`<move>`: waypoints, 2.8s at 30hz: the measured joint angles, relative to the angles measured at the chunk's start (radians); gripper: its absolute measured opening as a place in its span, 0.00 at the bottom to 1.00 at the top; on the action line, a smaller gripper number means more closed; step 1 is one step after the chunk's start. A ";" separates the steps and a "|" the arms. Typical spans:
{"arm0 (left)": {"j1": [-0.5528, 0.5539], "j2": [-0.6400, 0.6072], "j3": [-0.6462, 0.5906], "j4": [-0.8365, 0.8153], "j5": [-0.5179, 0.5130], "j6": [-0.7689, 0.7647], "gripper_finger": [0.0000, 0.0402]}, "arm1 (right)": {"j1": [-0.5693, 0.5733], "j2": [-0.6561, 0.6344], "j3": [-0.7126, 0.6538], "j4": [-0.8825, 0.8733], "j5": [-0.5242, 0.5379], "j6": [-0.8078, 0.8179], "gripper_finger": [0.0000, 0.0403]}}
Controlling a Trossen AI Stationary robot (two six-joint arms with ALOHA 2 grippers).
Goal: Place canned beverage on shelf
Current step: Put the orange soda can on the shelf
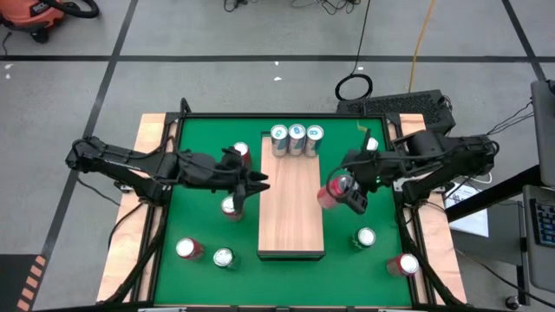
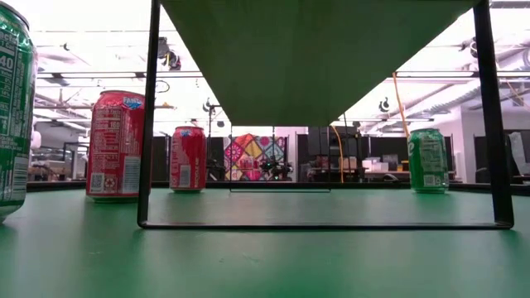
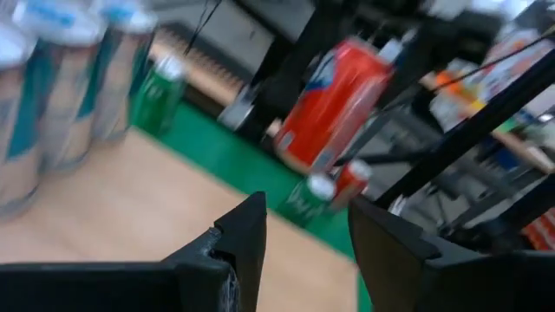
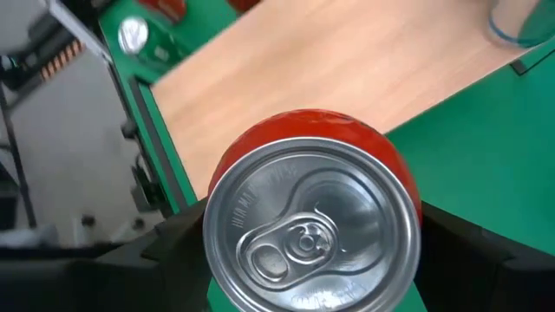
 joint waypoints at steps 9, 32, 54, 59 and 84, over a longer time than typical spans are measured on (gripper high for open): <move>-0.001 0.009 0.000 0.141 -0.018 0.066 0.41 | -0.026 0.003 0.004 0.054 0.004 0.145 0.73; -0.052 0.179 0.000 0.299 -0.177 0.446 0.79 | -0.106 0.049 0.002 0.229 0.035 0.216 0.74; -0.017 0.272 0.000 0.295 -0.150 0.499 0.81 | -0.124 0.145 0.002 0.365 -0.001 0.196 0.75; -0.016 0.280 0.000 0.286 -0.128 0.497 0.81 | -0.124 0.151 0.002 0.376 -0.001 0.194 0.75; -0.017 0.280 0.000 0.315 -0.158 0.498 0.69 | -0.124 0.148 0.002 0.383 0.033 0.174 0.76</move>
